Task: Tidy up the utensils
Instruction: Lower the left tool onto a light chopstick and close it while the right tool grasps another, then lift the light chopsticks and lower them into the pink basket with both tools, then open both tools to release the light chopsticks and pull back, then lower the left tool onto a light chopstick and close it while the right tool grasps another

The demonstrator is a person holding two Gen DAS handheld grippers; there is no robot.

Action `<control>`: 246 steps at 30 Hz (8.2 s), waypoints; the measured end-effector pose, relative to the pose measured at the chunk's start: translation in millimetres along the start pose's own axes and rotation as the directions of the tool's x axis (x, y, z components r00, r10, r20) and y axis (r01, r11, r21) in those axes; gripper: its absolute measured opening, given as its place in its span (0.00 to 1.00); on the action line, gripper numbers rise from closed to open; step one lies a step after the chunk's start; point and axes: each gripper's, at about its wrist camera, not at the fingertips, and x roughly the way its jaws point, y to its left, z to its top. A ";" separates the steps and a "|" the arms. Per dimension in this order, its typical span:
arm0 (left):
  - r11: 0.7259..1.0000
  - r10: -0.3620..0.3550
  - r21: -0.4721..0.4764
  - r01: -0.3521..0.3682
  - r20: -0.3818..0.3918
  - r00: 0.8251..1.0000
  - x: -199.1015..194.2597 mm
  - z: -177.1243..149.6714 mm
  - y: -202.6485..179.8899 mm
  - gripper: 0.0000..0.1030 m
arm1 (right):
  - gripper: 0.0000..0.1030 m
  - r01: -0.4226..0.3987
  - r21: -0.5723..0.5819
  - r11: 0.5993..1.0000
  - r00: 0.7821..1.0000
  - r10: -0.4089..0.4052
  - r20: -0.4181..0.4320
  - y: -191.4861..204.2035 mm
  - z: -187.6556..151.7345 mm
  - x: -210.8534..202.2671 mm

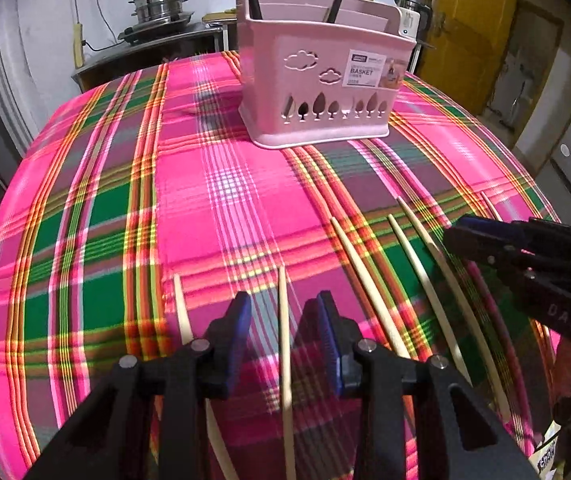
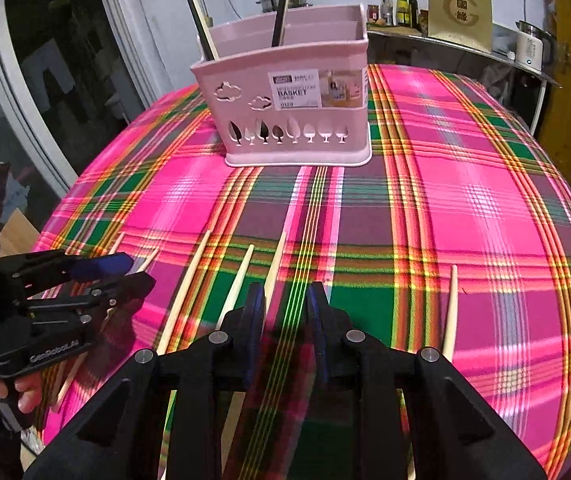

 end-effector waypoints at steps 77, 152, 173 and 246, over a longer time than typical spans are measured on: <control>0.995 -0.088 -0.021 0.099 0.285 0.955 -138.7 57.8 10.0 0.04 | 0.05 -0.012 -0.095 0.995 0.961 0.038 0.275 21.9 63.3 -115.9; 0.996 -0.089 0.007 0.091 0.312 0.946 -58.5 201.9 25.8 0.04 | 0.05 -0.078 -0.047 0.996 0.933 0.090 0.349 -3.8 194.1 -23.5; 0.995 -0.083 -0.033 0.098 0.309 0.947 -73.4 155.6 26.8 0.22 | 0.19 -0.052 -0.045 0.998 0.943 0.064 0.326 -8.8 155.6 -49.7; 0.988 0.056 -0.149 -0.052 0.024 0.998 -10.0 -10.7 46.6 0.24 | 0.20 -0.033 0.008 0.999 0.999 0.033 -0.001 19.2 3.5 4.6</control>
